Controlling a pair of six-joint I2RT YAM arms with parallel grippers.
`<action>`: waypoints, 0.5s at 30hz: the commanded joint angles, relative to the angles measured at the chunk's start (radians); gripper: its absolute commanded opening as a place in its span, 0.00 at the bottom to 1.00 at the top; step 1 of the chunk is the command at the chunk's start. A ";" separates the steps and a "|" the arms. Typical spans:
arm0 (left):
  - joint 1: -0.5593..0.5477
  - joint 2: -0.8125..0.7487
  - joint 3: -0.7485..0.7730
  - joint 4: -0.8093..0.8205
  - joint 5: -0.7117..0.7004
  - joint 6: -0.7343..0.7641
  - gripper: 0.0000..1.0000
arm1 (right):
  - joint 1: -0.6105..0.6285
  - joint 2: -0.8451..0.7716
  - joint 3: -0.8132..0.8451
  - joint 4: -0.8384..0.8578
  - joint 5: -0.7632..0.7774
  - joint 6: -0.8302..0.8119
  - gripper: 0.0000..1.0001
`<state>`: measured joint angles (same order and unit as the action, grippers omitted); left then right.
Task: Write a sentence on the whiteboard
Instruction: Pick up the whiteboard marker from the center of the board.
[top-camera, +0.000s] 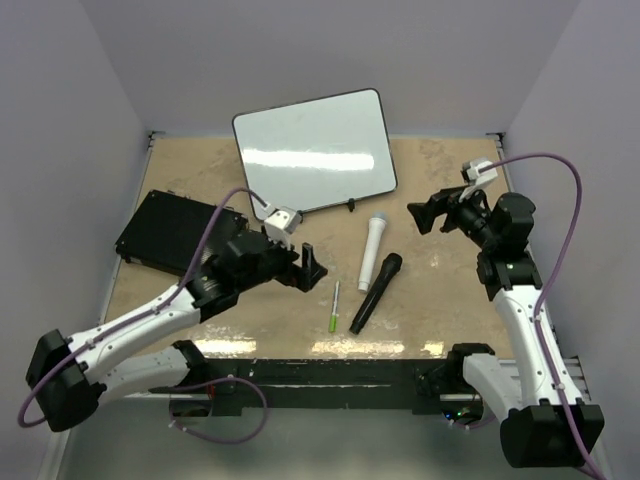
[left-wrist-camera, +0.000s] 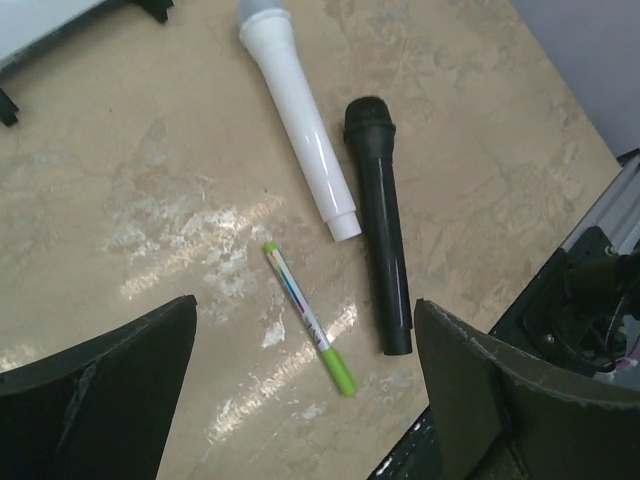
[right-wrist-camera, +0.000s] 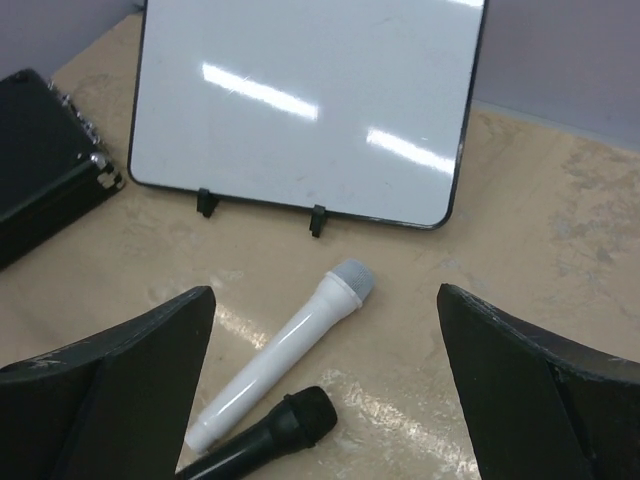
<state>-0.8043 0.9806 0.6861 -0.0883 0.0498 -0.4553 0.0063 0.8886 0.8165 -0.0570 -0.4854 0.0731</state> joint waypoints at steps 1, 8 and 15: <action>-0.104 0.156 0.121 -0.126 -0.249 -0.081 0.92 | 0.001 -0.020 -0.062 0.033 -0.218 -0.244 0.99; -0.185 0.372 0.236 -0.181 -0.268 -0.092 0.73 | 0.004 0.030 -0.017 -0.093 -0.297 -0.380 0.99; -0.228 0.581 0.358 -0.306 -0.298 -0.111 0.58 | 0.006 0.021 -0.013 -0.106 -0.308 -0.386 0.99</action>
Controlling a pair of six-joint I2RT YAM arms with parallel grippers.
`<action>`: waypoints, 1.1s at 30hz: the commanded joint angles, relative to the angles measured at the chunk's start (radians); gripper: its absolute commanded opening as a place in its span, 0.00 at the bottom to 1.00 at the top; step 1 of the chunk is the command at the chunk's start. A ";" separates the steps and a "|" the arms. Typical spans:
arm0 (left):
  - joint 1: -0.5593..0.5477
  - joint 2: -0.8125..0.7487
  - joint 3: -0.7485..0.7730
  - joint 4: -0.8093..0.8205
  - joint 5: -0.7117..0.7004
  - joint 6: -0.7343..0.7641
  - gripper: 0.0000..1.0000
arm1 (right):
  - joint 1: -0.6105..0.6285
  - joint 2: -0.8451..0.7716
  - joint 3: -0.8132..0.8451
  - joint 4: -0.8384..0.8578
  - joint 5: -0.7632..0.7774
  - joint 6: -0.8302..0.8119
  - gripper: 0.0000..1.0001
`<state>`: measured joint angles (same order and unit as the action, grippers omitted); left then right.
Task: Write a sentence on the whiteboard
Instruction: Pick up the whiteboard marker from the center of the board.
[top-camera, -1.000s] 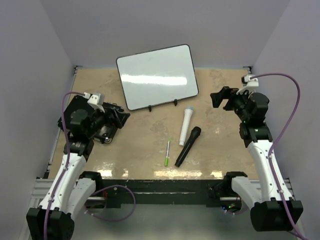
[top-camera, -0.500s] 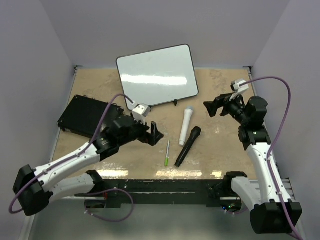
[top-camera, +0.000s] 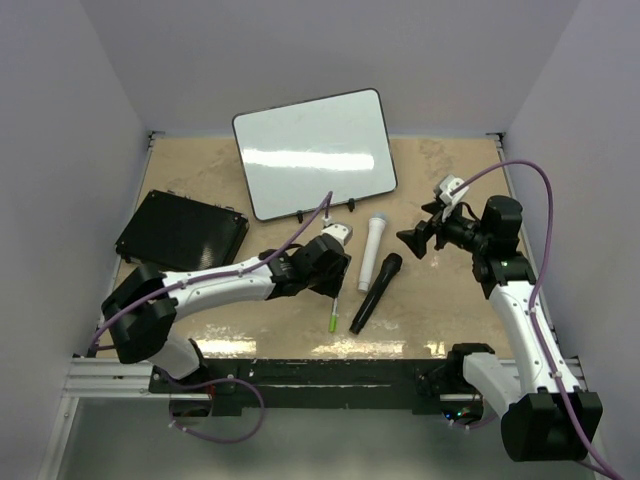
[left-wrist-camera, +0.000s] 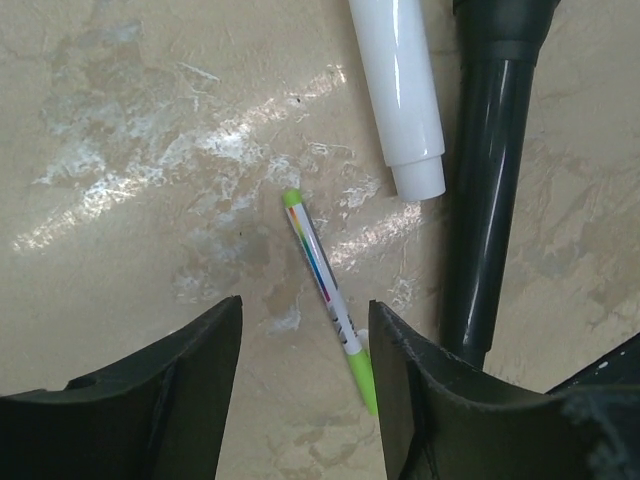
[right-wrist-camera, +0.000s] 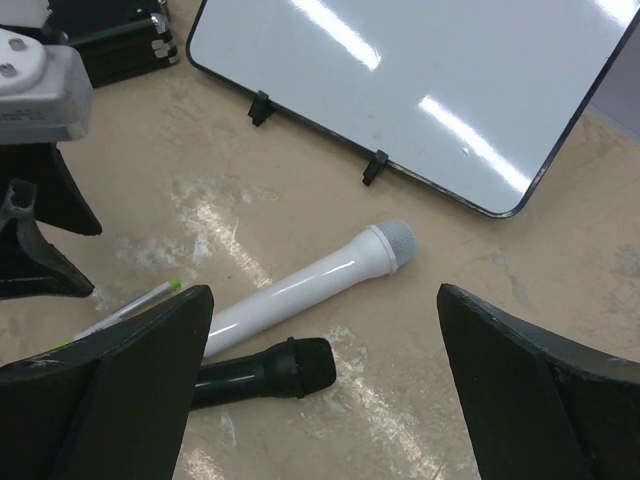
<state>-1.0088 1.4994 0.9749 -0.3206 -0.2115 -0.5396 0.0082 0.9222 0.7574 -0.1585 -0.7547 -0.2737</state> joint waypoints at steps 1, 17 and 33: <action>-0.030 0.071 0.076 -0.081 -0.037 -0.034 0.56 | 0.004 -0.013 0.045 -0.004 -0.038 -0.039 0.99; -0.149 0.131 0.039 -0.120 0.030 -0.140 0.38 | 0.003 -0.016 0.042 -0.007 -0.055 -0.038 0.99; -0.149 0.208 0.024 -0.118 0.098 -0.137 0.32 | 0.003 -0.016 0.042 -0.009 -0.066 -0.038 0.99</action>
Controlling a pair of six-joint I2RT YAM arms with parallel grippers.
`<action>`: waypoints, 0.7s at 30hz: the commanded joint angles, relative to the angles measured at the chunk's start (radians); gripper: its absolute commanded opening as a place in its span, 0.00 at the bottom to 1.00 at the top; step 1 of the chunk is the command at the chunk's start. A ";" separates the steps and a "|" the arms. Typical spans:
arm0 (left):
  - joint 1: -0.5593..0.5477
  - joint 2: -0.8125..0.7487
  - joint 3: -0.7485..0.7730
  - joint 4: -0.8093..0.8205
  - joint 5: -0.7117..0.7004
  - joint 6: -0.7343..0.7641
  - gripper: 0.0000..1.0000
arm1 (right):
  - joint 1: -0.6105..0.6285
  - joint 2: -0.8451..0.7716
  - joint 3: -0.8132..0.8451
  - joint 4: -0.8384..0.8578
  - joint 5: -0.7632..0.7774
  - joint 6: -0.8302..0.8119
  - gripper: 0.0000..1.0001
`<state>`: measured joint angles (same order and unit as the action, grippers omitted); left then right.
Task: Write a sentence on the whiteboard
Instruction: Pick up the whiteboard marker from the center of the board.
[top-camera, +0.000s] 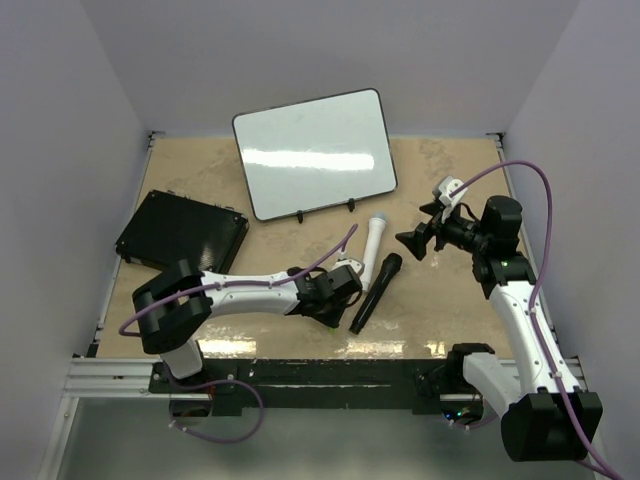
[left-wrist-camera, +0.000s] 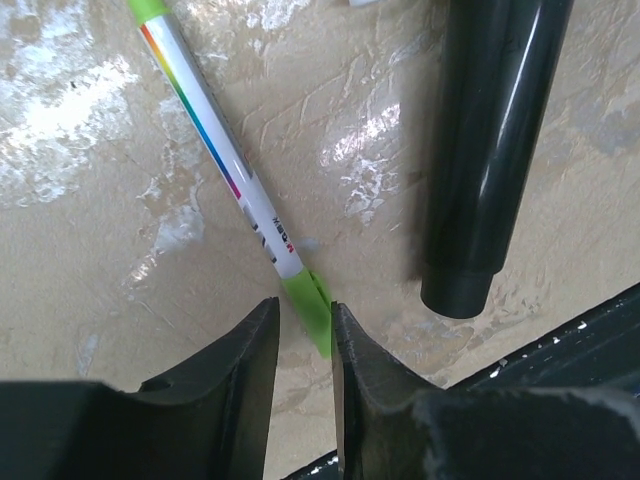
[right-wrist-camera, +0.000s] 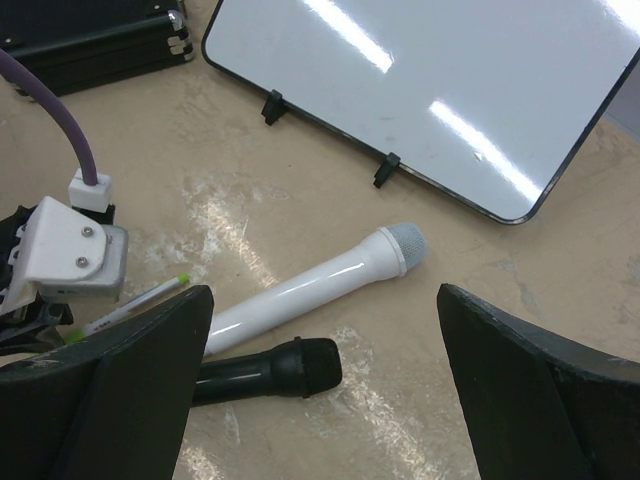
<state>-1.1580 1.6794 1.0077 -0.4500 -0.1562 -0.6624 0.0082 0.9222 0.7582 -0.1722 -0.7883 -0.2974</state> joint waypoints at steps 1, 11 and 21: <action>0.000 0.034 -0.008 0.010 0.052 -0.008 0.32 | 0.003 -0.014 0.041 0.004 -0.032 -0.016 0.99; 0.000 0.118 0.012 -0.056 0.031 0.024 0.19 | 0.003 -0.016 0.043 0.002 -0.043 -0.013 0.99; 0.009 0.060 0.046 -0.108 -0.192 0.134 0.00 | 0.004 0.000 0.038 -0.001 -0.084 -0.006 0.99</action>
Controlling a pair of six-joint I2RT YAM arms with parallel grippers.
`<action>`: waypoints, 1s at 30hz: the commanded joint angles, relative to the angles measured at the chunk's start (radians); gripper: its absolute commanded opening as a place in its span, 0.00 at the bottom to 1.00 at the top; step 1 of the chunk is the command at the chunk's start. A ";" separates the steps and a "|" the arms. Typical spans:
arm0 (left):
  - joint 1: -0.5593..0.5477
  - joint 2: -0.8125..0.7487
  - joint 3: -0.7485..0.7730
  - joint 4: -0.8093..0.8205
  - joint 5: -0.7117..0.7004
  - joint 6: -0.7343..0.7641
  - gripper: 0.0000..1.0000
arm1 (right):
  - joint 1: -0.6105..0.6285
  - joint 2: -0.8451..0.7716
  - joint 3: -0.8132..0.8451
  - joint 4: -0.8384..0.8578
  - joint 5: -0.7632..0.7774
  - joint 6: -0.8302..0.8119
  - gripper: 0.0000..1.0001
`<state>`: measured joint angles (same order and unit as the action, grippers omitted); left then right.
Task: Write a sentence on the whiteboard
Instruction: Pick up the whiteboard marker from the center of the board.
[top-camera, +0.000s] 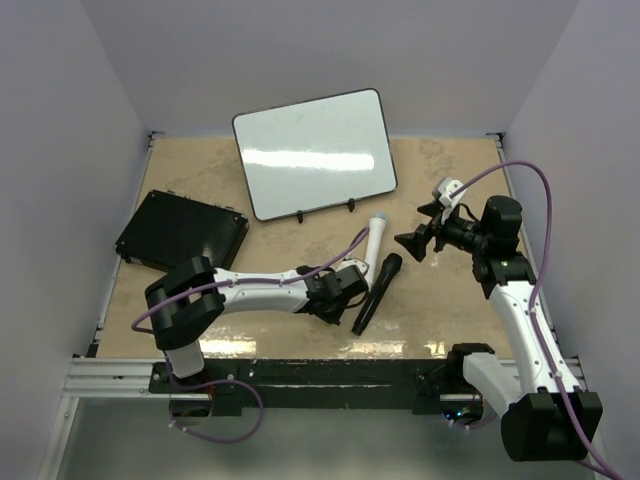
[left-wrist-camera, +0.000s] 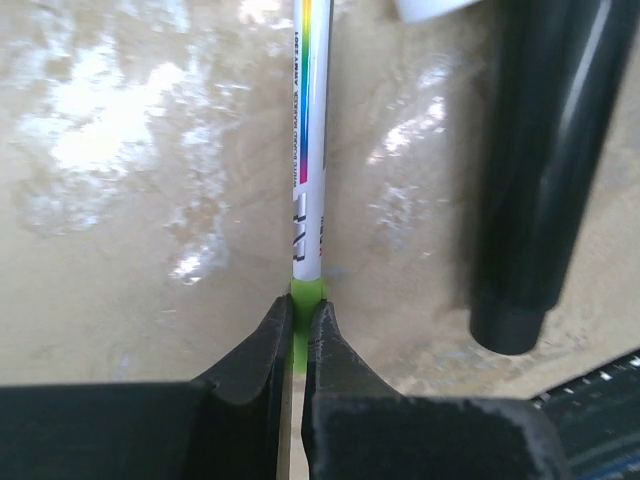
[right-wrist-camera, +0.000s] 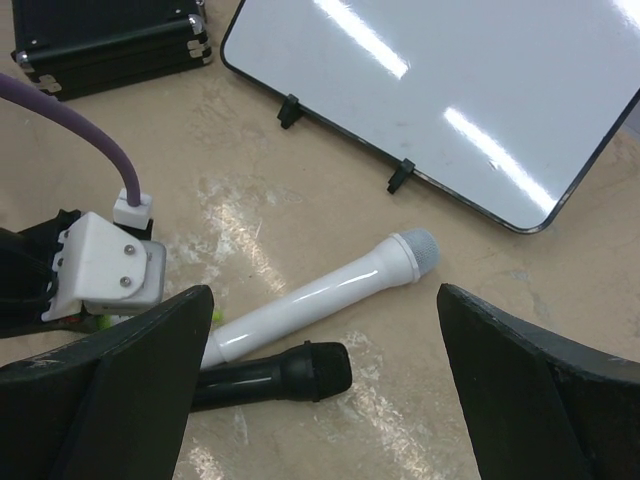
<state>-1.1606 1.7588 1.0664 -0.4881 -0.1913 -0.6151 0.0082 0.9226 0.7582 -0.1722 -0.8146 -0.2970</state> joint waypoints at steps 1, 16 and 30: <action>0.015 -0.051 -0.017 -0.051 -0.172 0.101 0.00 | 0.003 0.008 0.038 -0.003 -0.078 -0.005 0.99; 0.027 -0.323 -0.106 0.311 -0.234 0.507 0.00 | 0.019 0.214 0.012 0.135 -0.325 0.265 0.99; 0.027 -0.257 -0.029 0.388 -0.143 0.678 0.00 | 0.124 0.334 0.007 0.200 -0.324 0.395 0.97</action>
<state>-1.1336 1.4982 0.9913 -0.1650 -0.3584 0.0044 0.1093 1.2415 0.7582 -0.0235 -1.1198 0.0498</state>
